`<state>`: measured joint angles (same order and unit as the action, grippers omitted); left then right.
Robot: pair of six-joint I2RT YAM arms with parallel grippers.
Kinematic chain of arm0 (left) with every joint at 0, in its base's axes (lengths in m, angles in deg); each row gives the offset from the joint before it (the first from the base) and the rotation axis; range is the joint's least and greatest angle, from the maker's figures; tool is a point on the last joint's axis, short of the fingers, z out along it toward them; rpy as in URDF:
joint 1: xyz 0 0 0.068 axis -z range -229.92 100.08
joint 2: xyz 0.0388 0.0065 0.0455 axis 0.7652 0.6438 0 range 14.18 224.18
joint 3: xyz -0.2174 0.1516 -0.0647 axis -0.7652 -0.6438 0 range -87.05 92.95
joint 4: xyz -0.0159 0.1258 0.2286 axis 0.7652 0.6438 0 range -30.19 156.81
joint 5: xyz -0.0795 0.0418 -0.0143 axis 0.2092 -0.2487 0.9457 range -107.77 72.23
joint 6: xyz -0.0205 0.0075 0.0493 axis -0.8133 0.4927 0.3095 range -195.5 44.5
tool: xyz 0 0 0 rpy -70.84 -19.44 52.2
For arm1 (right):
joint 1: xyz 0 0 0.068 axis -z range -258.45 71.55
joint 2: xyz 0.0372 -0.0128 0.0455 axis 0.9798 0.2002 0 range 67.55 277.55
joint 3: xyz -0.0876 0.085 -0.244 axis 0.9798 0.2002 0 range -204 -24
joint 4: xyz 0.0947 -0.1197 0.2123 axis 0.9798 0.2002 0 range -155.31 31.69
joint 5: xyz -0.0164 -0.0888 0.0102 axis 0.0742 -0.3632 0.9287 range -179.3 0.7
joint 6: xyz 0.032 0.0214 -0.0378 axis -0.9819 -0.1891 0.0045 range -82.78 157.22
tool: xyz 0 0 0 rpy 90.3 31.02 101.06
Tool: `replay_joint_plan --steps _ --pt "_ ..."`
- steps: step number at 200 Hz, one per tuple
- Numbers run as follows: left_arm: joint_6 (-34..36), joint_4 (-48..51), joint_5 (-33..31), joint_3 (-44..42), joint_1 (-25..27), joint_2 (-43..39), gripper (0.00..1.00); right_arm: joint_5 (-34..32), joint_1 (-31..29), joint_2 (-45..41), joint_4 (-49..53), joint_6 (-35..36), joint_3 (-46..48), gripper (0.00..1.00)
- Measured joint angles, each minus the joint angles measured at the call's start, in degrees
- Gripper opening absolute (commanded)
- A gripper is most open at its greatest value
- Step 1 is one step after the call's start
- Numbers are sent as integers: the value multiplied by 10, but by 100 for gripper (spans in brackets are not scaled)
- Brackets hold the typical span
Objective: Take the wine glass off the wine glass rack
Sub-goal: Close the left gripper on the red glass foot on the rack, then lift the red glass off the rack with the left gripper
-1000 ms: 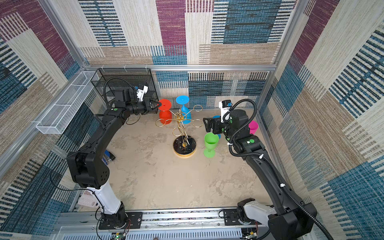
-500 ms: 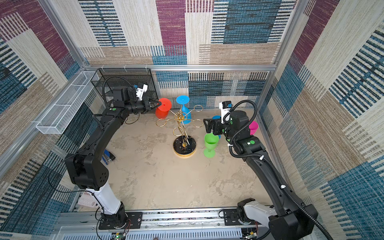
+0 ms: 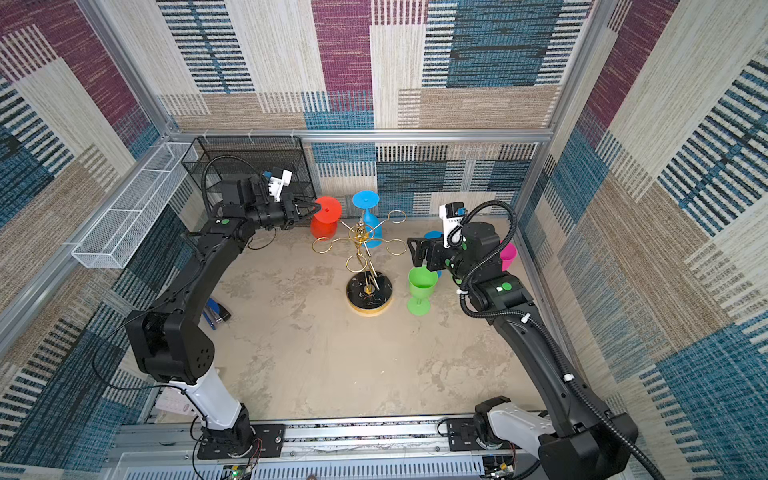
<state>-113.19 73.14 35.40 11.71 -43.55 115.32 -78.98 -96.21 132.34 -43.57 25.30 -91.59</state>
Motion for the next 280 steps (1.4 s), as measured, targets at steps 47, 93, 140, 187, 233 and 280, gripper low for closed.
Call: replay_joint_plan --steps 47,93,140,187,233,280 --pt "-41 -33 33 -10 -5 -7 0 0 0 -5 0 0 0 99" --pt "-41 -23 53 -10 -5 -10 0 0 0 -7 0 0 0 99" --pt "-38 -19 68 -16 -3 -11 0 0 0 -7 0 0 0 99" --pt "-36 -19 72 -19 5 -12 0 0 0 -7 0 0 0 99" --pt "-31 -19 71 -24 14 -12 0 0 0 -7 0 0 0 99" --pt "-30 -18 72 -20 28 -6 0 0 0 -7 0 0 0 99"
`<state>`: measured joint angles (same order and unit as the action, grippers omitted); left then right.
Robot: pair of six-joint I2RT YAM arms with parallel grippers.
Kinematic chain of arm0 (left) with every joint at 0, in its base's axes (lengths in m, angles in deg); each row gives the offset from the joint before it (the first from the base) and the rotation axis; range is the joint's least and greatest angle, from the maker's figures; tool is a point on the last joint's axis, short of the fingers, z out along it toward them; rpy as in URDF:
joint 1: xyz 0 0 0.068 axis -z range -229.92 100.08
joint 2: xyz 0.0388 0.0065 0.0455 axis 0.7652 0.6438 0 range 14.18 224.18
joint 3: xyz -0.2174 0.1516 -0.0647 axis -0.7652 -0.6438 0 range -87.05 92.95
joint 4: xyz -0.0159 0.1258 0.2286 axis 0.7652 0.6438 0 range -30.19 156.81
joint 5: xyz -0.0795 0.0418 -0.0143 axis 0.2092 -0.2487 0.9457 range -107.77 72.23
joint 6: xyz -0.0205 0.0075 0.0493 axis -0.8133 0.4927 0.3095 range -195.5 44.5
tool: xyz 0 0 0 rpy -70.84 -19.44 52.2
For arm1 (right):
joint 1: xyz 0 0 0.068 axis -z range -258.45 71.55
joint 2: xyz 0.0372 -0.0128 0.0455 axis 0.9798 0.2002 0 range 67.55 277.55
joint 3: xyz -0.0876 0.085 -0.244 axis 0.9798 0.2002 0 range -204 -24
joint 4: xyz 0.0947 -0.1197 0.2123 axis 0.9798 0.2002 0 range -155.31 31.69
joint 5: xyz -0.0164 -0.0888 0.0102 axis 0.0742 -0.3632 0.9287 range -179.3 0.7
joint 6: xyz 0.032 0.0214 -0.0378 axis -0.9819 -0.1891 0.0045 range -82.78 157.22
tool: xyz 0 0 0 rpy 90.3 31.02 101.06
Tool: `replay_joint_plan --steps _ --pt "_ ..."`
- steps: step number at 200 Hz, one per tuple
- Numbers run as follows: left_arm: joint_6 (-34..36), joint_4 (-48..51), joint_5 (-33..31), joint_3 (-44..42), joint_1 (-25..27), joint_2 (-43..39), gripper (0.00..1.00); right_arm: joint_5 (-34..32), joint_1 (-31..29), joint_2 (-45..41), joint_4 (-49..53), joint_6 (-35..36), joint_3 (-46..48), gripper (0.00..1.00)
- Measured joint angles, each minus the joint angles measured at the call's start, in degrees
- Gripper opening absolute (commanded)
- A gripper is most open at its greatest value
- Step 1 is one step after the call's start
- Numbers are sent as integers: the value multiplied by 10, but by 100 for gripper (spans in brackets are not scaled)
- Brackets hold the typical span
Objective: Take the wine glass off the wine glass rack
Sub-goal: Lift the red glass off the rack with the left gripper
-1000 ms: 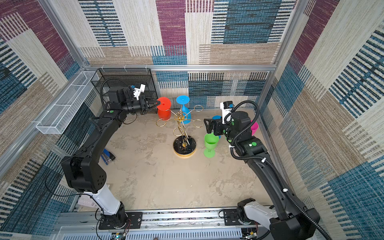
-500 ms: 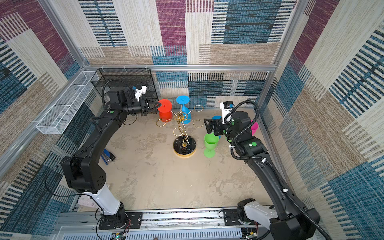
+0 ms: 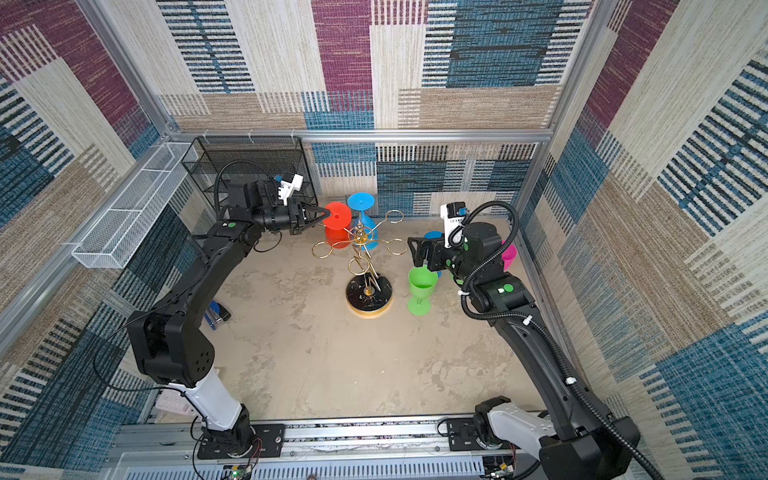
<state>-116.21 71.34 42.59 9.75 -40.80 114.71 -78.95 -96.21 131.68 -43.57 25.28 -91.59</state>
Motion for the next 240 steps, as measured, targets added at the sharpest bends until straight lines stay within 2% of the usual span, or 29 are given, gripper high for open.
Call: replay_joint_plan --steps 144,240 --pt "0 20 -15 85 -3 59 0 -1 0 -8 1 0 6 99" --pt "-11 9 -19 87 -70 64 0 -5 0 -12 2 3 6 99"
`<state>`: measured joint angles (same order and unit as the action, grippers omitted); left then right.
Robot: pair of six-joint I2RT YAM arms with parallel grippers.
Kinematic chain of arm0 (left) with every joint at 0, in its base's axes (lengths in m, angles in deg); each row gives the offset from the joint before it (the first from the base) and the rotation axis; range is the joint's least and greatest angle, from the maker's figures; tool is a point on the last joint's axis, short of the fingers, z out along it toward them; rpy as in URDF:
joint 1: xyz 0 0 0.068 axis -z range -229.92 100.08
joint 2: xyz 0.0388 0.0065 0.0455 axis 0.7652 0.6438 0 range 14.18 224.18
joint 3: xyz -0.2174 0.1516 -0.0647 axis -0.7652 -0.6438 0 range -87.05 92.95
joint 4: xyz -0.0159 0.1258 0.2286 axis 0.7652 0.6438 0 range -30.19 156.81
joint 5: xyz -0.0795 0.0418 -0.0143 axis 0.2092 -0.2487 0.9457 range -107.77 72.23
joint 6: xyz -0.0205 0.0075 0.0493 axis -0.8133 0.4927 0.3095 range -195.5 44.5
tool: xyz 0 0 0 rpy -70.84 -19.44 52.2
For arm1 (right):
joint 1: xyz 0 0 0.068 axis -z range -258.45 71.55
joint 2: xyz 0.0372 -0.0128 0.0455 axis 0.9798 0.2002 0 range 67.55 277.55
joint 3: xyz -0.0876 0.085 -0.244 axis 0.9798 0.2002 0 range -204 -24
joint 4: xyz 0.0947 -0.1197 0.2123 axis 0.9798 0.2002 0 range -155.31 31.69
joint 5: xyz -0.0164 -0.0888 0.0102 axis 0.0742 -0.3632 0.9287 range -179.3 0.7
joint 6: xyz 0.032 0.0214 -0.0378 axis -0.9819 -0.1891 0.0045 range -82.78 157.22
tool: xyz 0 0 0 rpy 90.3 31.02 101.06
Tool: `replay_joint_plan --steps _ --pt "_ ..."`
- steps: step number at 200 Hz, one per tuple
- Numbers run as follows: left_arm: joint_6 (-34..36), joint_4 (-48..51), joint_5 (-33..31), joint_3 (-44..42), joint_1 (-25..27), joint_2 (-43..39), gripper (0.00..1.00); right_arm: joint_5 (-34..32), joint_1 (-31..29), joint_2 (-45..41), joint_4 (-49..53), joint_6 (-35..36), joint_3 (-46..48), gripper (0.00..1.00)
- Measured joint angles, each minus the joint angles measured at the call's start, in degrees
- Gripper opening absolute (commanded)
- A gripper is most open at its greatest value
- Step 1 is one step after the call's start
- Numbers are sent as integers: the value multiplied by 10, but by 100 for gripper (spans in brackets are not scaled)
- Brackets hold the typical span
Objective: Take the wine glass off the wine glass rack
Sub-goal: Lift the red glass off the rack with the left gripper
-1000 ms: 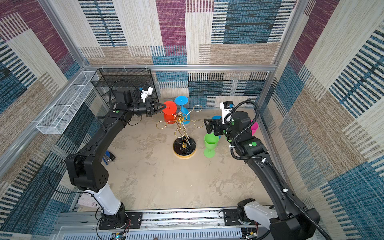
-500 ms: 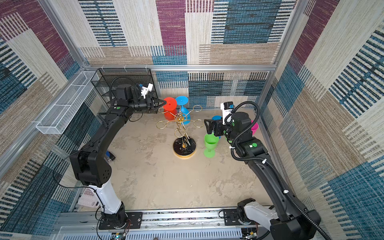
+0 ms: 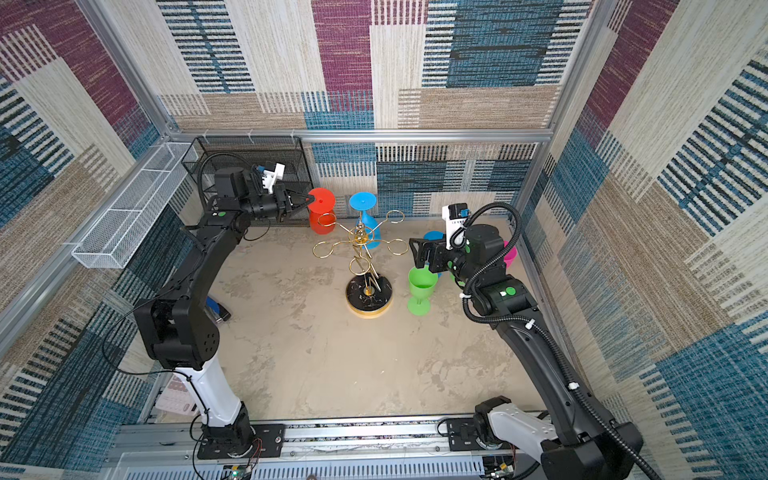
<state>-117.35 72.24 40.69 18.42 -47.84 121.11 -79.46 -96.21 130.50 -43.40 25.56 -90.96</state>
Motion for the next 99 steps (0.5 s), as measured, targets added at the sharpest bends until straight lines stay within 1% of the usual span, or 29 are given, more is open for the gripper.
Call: replay_joint_plan --steps 27,60,77,99 --pt "-23 -28 5 -18 -32 -23 0 0 0 4 0 4 0 99" --pt "-91 -105 19 -43 -77 -58 0 0 0 5 -6 15 -1 99" --pt "-124 -141 22 -45 -82 -72 0 1 0 5 -19 25 -1 99" --pt "-184 -217 50 -52 -81 -84 0 10 0 10 -40 44 -6 99"
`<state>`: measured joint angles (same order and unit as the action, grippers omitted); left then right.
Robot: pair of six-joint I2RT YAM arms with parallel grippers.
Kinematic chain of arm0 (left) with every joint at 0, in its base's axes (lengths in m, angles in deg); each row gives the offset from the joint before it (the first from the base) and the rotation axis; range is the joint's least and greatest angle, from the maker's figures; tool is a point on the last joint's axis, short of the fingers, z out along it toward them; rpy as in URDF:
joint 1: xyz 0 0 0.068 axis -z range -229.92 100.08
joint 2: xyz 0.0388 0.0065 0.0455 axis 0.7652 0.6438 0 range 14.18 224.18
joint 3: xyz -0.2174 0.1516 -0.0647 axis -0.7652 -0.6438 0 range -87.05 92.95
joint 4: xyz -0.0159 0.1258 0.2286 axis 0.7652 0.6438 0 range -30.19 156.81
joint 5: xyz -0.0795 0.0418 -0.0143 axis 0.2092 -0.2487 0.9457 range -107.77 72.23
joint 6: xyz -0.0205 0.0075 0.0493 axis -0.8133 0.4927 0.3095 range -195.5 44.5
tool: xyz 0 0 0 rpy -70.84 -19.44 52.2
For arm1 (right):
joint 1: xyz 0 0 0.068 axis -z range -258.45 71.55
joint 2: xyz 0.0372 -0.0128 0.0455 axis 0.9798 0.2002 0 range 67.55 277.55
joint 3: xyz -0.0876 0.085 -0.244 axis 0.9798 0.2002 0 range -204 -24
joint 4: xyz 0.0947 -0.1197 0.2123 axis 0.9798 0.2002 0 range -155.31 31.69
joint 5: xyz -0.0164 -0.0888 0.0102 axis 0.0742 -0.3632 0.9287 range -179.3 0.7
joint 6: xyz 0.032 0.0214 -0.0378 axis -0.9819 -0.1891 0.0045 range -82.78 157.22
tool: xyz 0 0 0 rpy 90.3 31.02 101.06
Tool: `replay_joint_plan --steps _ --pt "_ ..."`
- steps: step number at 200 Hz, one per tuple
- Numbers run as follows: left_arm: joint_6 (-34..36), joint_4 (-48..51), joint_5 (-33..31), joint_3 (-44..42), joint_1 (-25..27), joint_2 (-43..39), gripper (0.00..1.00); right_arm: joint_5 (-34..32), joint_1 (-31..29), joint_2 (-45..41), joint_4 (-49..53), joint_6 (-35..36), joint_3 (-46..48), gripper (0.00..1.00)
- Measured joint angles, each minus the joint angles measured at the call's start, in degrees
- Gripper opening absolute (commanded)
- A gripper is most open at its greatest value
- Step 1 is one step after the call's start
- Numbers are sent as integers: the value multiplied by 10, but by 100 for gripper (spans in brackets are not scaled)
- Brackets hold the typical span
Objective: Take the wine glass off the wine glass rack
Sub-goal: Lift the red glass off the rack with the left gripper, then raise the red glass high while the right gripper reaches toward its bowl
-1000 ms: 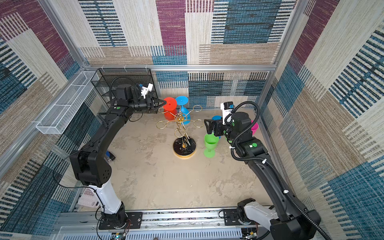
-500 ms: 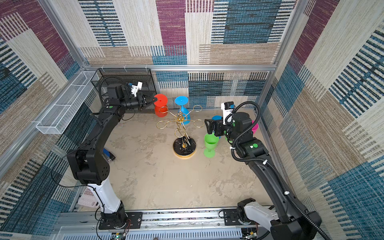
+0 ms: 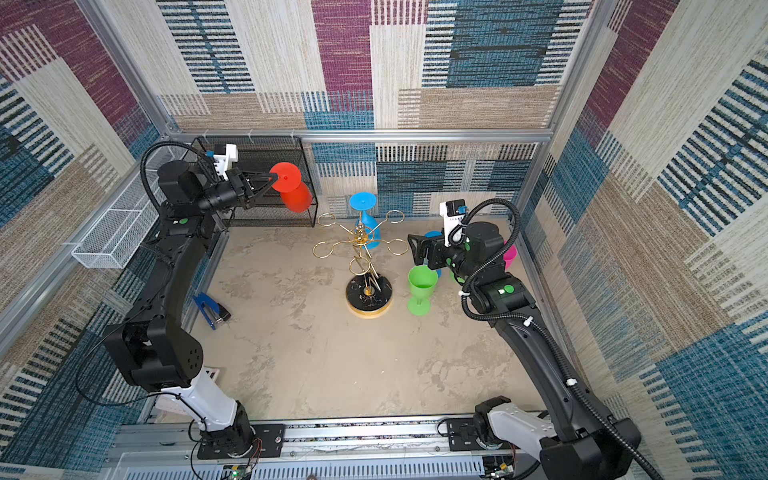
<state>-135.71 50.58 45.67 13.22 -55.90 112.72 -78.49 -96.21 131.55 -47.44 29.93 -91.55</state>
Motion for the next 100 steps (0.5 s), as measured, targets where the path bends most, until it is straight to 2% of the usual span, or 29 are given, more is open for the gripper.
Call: replay_joint_plan --steps 40,74,100 --pt "-116 -100 29 15 -3 -2 0 37 0 18 -47 40 -24 99" --pt "-161 -135 44 35 3 -22 0 83 -2 36 -96 68 -41 100" --pt "-177 -146 49 33 31 -37 0 107 -12 63 -123 83 -67 100"
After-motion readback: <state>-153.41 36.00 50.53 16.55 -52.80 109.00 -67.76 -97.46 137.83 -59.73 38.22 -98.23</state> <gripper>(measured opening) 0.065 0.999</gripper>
